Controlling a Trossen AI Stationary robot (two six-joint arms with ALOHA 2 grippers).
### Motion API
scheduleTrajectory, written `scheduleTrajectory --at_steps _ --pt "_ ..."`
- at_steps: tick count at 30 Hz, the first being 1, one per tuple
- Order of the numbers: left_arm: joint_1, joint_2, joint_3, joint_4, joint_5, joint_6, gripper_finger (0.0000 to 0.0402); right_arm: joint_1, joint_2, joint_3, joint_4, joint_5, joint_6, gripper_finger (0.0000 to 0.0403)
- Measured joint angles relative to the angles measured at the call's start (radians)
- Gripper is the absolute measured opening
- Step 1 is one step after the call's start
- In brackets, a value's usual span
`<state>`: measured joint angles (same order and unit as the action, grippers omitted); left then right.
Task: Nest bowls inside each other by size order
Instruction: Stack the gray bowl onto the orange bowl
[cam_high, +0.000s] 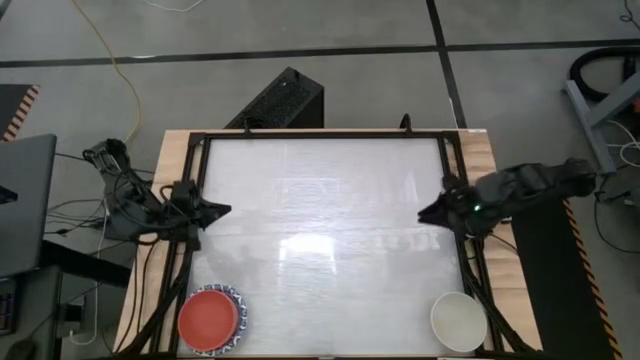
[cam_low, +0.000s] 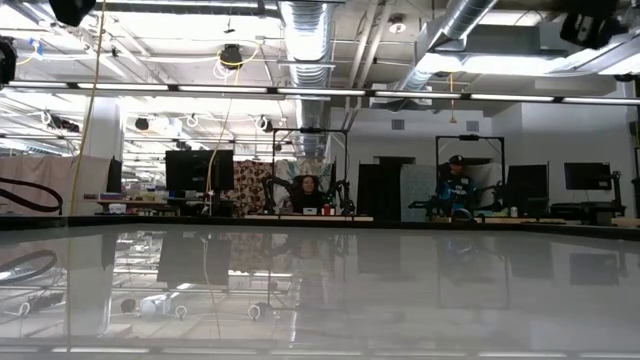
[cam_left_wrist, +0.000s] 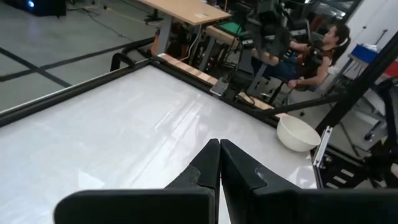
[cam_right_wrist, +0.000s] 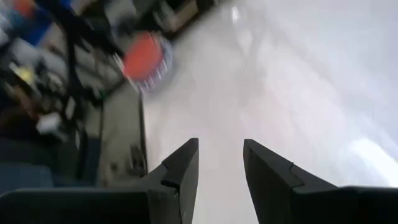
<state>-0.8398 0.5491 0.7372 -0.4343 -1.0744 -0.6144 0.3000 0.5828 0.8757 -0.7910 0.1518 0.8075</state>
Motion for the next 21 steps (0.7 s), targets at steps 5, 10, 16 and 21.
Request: scheduleTrajectory --at_steps 5,10,16,21 --pt "0.0 0.0 -0.002 -0.001 -0.011 0.0 0.0 0.0 0.112 0.0 -0.069 -0.102 0.041 0.0148" --pt "0.0 0.0 -0.002 -0.002 -0.011 0.0 0.0 0.0 0.226 0.0 -0.113 -0.257 0.06 0.0163" --pt "0.0 0.0 -0.002 -0.017 -0.011 -0.011 0.0 0.001 0.334 0.0 -0.168 -0.33 0.03 0.0212" --pt "0.0 0.0 -0.002 -0.027 -0.005 -0.022 0.0 0.041 0.408 0.001 -0.246 -0.404 0.009 0.025"
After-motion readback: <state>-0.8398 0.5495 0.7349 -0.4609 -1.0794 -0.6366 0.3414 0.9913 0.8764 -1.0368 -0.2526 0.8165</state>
